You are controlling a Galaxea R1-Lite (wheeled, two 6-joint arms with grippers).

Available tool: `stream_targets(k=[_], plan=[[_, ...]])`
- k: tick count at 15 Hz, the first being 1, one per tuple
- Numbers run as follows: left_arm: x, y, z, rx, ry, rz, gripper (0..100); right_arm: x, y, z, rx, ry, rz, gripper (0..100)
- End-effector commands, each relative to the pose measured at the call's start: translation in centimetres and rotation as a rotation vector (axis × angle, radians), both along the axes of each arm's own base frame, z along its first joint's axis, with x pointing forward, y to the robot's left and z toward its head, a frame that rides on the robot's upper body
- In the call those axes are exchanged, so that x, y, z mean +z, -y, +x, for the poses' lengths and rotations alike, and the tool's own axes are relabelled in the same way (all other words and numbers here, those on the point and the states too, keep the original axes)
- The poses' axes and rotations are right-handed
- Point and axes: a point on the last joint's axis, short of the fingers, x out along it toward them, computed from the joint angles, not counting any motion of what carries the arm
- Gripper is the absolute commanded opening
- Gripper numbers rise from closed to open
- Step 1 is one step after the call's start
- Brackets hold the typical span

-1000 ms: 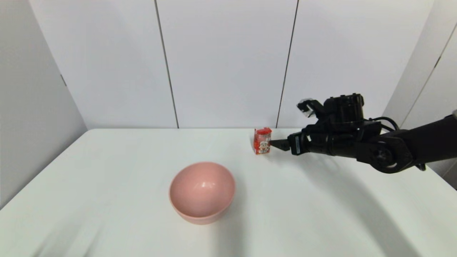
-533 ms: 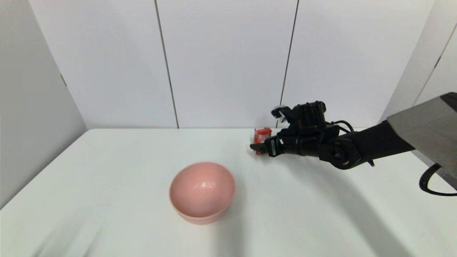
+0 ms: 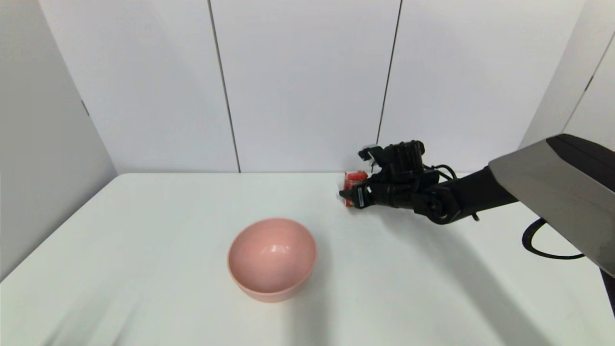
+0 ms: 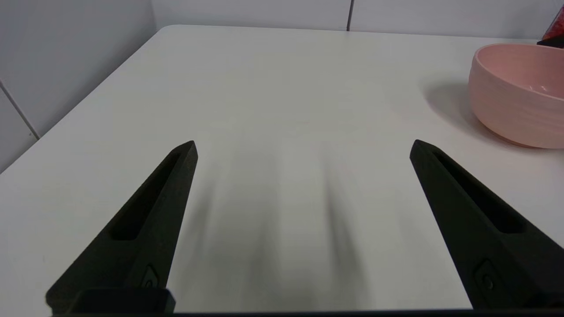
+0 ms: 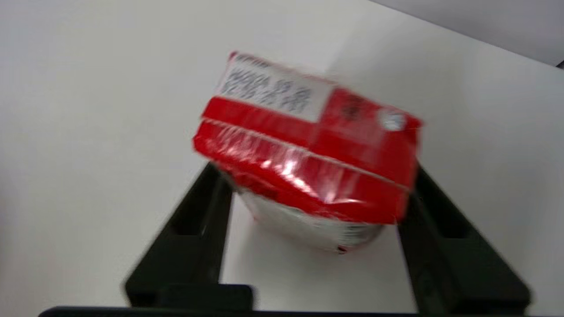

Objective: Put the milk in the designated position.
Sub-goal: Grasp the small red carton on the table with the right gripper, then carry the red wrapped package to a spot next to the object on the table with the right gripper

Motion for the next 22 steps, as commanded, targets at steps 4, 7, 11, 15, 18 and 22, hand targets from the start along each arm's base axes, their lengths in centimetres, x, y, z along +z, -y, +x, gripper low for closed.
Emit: stream_targets(k=[4, 7, 11, 15, 18, 22], plan=[[0.0, 0.0, 0.0, 0.0, -0.001, 0.0, 100, 1.5, 0.4, -0.3, -0.008, 0.025, 0.015, 0], [0.0, 0.0, 0.0, 0.002, -0.001, 0.0, 100, 3.9, 1.6, -2.1, -0.021, 0.045, 0.029, 0], [0.0, 0.0, 0.0, 0.0, -0.001, 0.0, 100, 7.9, 4.9, -6.9, -0.052, 0.081, 0.043, 0], [0.0, 0.0, 0.0, 0.002, -0.001, 0.0, 100, 9.8, 7.3, -12.5, -0.059, 0.103, 0.048, 0], [0.0, 0.0, 0.0, 0.0, -0.001, 0.0, 100, 8.6, 8.7, -17.1, 0.013, 0.053, 0.055, 0], [0.0, 0.0, 0.0, 0.002, -0.001, 0.0, 100, 6.3, 9.0, -19.6, 0.232, 0.093, 0.036, 0]])
